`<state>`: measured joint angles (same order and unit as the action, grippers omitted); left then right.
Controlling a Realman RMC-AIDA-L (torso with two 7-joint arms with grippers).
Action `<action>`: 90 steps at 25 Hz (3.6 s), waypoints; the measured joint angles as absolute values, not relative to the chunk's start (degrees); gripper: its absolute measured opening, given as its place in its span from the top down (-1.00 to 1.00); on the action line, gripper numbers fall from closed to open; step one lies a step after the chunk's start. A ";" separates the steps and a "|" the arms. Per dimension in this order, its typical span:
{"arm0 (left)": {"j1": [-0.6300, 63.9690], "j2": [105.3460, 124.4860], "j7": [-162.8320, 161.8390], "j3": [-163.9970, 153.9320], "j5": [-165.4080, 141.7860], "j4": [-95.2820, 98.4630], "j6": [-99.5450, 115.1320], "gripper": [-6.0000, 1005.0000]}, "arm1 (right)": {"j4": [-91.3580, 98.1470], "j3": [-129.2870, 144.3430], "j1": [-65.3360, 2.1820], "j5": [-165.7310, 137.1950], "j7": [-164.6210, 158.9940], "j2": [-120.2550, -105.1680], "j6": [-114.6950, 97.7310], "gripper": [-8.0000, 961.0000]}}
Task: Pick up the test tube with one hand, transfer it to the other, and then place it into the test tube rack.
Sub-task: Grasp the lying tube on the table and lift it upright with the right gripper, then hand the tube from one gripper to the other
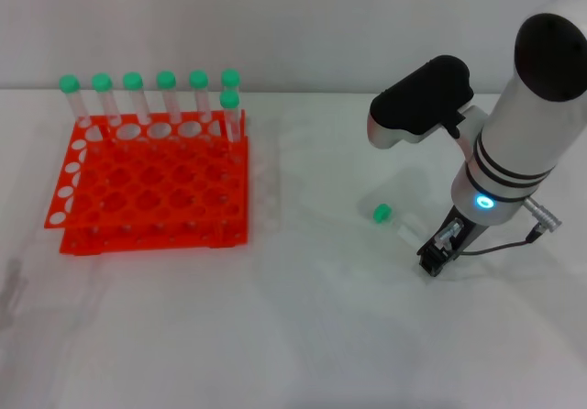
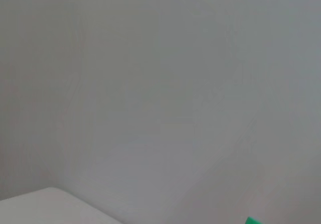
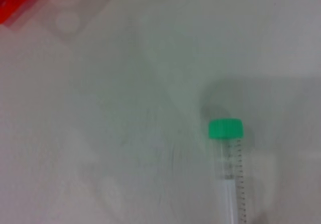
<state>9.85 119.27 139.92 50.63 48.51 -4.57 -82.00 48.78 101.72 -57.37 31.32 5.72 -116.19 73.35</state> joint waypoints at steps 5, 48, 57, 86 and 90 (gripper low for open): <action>9.85 119.27 139.92 50.62 48.51 -4.57 -81.99 -0.75 | 48.83 102.09 -57.13 31.47 6.04 -116.19 72.89 0.42; 22.99 119.41 147.37 50.20 9.64 -15.70 -81.62 -0.75 | 29.21 91.65 -19.64 139.54 135.50 -116.18 69.40 0.59; 25.39 119.77 146.87 49.02 2.44 -25.34 -70.89 -0.75 | 23.97 94.03 -19.74 142.55 139.93 -116.19 70.89 0.59; 29.51 120.35 145.28 45.53 3.93 -30.91 -60.41 -0.21 | 19.48 95.66 -18.72 142.38 141.16 -115.92 76.96 0.59; 30.47 120.27 145.28 44.78 3.92 -30.94 -60.00 0.10 | 19.45 95.89 -18.72 142.38 141.19 -115.85 76.97 0.60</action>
<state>30.47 120.27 145.28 44.78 3.92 -30.94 -60.00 19.45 95.89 -18.72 142.38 141.19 -115.85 76.97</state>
